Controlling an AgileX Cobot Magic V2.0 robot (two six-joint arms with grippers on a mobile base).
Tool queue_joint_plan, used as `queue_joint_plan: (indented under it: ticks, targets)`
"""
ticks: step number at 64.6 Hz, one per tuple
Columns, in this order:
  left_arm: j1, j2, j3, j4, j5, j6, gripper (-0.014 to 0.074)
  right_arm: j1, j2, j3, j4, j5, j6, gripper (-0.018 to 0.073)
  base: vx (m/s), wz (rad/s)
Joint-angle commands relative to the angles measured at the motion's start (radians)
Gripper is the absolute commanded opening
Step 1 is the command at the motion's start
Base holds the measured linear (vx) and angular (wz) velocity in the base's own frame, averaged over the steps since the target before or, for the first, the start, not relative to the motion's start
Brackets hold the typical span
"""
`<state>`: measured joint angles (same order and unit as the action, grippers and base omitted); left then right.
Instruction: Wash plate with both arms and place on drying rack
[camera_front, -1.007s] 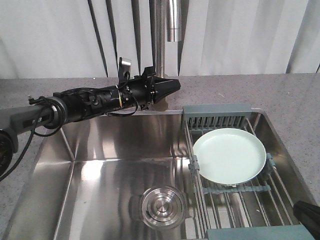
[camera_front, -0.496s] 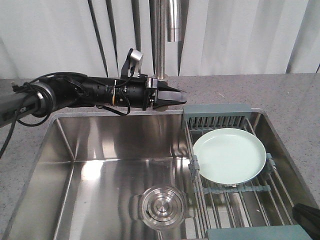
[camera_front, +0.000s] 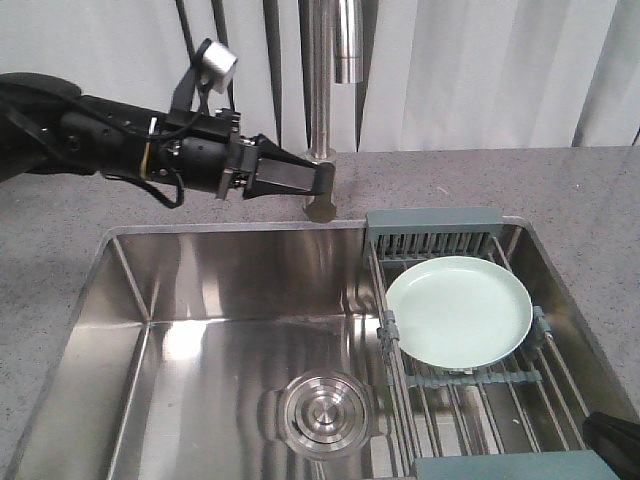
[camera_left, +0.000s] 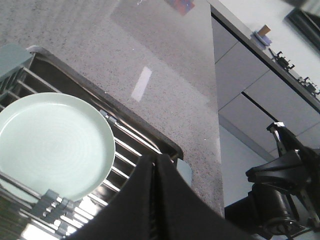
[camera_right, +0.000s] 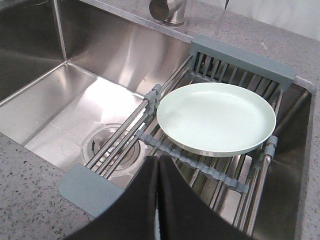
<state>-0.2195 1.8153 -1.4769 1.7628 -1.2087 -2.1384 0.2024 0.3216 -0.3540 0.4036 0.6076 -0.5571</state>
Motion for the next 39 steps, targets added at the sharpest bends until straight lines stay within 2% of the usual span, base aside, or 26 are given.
queue_joint_plan:
  ticks: [1,17,29,39]
  targets:
    - [0.038,-0.129,0.07,0.021,-0.163,-0.006,-0.0006,0.001,0.007,-0.028,0.013,-0.091,-0.007,-0.0005,0.0,0.0]
    - [0.141,-0.396,0.313,0.021,-0.163,-0.006,-0.0006,0.001,0.007,-0.028,0.013,-0.168,-0.007,-0.0005,0.0,0.0]
    - [0.162,-0.621,0.418,0.022,-0.163,-0.005,-0.0006,0.001,0.007,-0.028,0.013,-0.28,-0.007,-0.0005,0.0,0.0]
    - [0.162,-0.809,0.463,0.022,-0.161,-0.002,-0.0006,0.001,0.007,-0.028,0.013,-0.271,-0.007,-0.0005,0.0,0.0]
